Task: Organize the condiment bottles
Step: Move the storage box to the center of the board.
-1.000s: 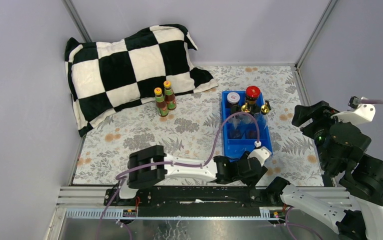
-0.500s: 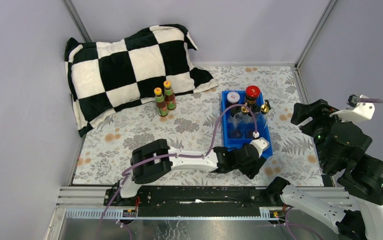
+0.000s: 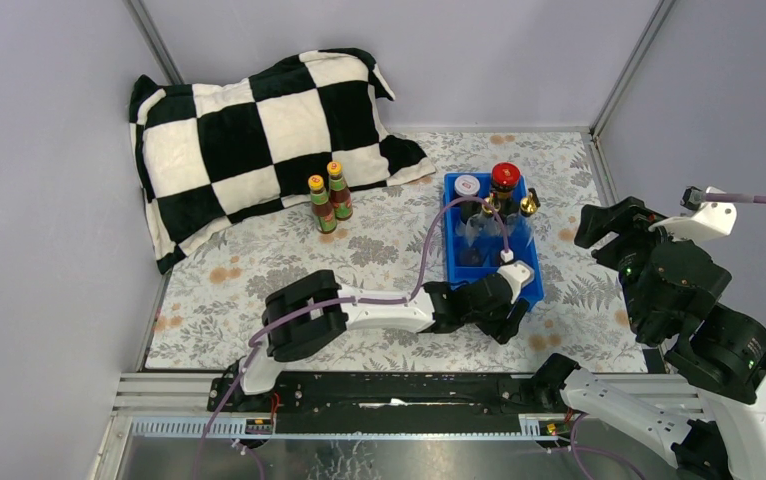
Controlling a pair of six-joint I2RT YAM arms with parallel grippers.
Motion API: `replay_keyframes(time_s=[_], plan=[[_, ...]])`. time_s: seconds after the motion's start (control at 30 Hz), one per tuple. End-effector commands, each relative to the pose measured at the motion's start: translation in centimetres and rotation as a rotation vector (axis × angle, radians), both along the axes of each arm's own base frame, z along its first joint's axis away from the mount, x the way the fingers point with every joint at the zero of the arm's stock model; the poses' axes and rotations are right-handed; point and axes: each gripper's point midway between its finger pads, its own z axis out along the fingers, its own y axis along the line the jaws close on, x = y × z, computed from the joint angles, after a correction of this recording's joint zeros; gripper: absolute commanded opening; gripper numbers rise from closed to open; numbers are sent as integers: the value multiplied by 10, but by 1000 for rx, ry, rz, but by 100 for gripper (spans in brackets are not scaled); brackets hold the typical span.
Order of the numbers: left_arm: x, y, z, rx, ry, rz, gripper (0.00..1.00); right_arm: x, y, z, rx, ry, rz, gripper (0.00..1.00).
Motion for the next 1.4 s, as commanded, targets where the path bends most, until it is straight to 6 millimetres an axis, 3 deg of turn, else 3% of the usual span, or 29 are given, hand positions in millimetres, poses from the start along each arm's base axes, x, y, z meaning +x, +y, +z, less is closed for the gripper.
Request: replay_keyframes(time_s=[0.0, 0.9, 1.37], plan=[[43, 17, -19, 38, -34, 92, 67, 2, -1, 7, -1, -25, -4, 72], [108, 5, -26, 17, -17, 116, 67, 11, 10, -6, -35, -5, 12, 73], [127, -3, -17, -4, -7, 93, 67, 15, 14, -9, -49, -2, 18, 73]])
